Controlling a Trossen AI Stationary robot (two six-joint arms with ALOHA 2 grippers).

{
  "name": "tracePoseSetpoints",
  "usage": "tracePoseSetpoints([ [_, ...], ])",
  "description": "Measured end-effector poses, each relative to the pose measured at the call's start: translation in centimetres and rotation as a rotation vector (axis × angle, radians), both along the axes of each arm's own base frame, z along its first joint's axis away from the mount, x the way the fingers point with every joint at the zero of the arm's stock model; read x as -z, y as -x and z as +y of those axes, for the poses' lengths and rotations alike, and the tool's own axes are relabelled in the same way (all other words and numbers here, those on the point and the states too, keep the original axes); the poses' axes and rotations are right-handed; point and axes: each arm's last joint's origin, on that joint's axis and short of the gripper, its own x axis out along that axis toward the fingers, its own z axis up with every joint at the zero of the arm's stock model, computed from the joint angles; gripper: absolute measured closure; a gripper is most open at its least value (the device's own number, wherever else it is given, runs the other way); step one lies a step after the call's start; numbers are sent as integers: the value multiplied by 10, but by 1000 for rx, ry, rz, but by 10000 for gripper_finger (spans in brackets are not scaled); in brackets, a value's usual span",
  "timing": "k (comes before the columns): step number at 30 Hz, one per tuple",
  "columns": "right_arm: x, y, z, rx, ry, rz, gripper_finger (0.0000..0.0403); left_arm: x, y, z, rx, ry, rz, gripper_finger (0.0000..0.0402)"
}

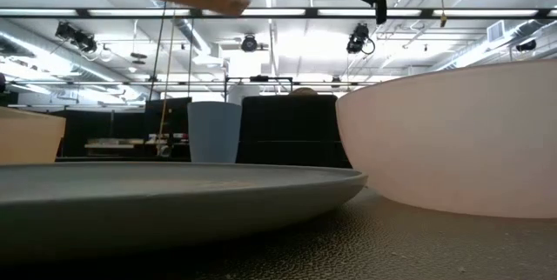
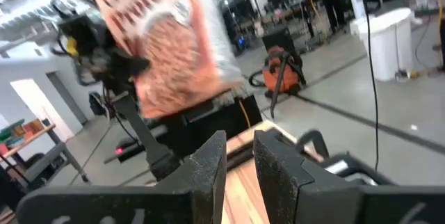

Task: Arrange a breakfast setting
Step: Pour the cereal into the light pink bowl

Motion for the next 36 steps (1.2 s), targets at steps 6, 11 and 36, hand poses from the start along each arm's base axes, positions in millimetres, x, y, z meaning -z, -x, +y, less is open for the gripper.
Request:
tracePoseSetpoints([
  [6,6,1,1,-6,-41,62,321,3,-26,-1,252,56,3,392],
  [11,14,2,2,-26,-70,136,321,-4,-51,1,388,14,-92,392],
  [36,37,33,56,-70,-386,490,321,-9,-80,-17,790,-15,206,392],
])
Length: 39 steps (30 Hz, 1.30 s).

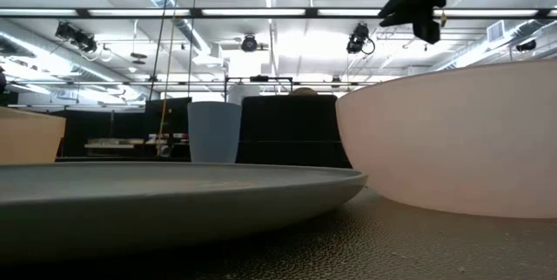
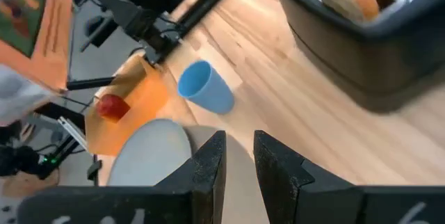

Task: Arrange a breakfast setting
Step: Pour the cereal into the light pink bowl

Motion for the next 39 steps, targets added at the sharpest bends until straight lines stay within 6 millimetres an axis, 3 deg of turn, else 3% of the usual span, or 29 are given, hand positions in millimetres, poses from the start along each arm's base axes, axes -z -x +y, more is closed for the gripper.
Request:
tracePoseSetpoints([
  [10,-1,9,8,153,-17,30,321,-10,3,-3,57,-20,70,392],
  [24,-8,3,13,257,-92,-63,321,-9,3,-3,70,-57,78,392],
  [32,-6,2,22,224,-217,-59,323,10,4,-18,203,-72,280,392],
  [39,-2,6,33,183,-273,8,324,31,-9,-36,330,-36,475,392],
])
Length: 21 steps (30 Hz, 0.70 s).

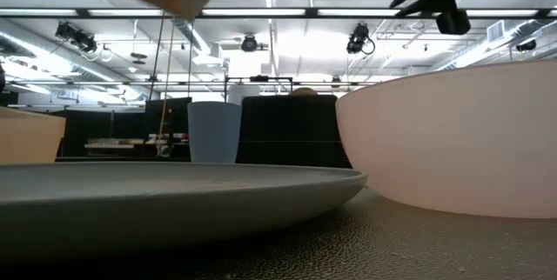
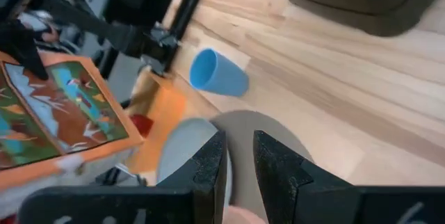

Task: Arrange a breakfast setting
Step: Pour the cereal into the light pink bowl

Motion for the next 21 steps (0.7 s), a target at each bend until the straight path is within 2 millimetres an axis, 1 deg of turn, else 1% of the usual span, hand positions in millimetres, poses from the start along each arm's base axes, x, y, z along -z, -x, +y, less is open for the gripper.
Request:
tracePoseSetpoints([
  [4,4,3,2,-39,42,62,324,18,-13,-7,35,-2,153,392],
  [7,7,5,0,-85,72,97,324,28,-28,-11,43,-12,208,392],
  [12,11,8,-1,-212,68,129,324,45,-54,-13,41,-17,315,392],
  [16,12,9,0,-296,108,134,324,46,-71,-15,26,-9,383,392],
  [21,12,9,-1,-345,174,126,324,37,-86,-15,-4,14,476,392],
])
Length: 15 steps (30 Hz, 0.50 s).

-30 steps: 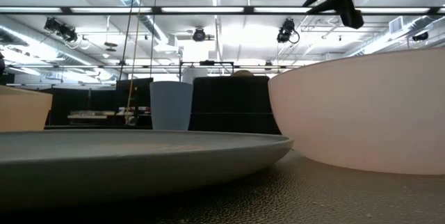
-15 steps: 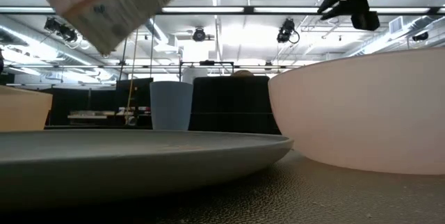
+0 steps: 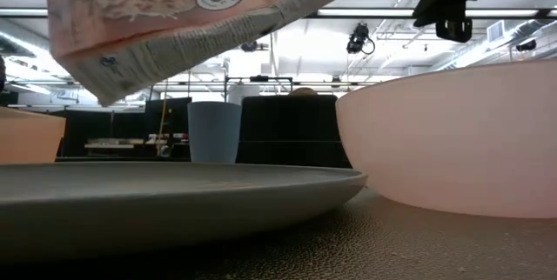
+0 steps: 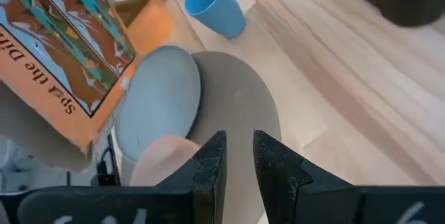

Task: Arrange a breakfast setting
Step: Pour the cereal into the light pink bowl

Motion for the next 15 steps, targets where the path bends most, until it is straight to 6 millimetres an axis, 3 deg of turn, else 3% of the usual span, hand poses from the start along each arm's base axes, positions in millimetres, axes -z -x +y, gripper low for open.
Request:
tracePoseSetpoints([
  [7,3,-7,7,-161,-69,-6,324,-6,-21,-5,-74,46,36,392],
  [15,9,-12,16,-238,-65,23,323,6,-34,-20,-122,122,132,392],
])
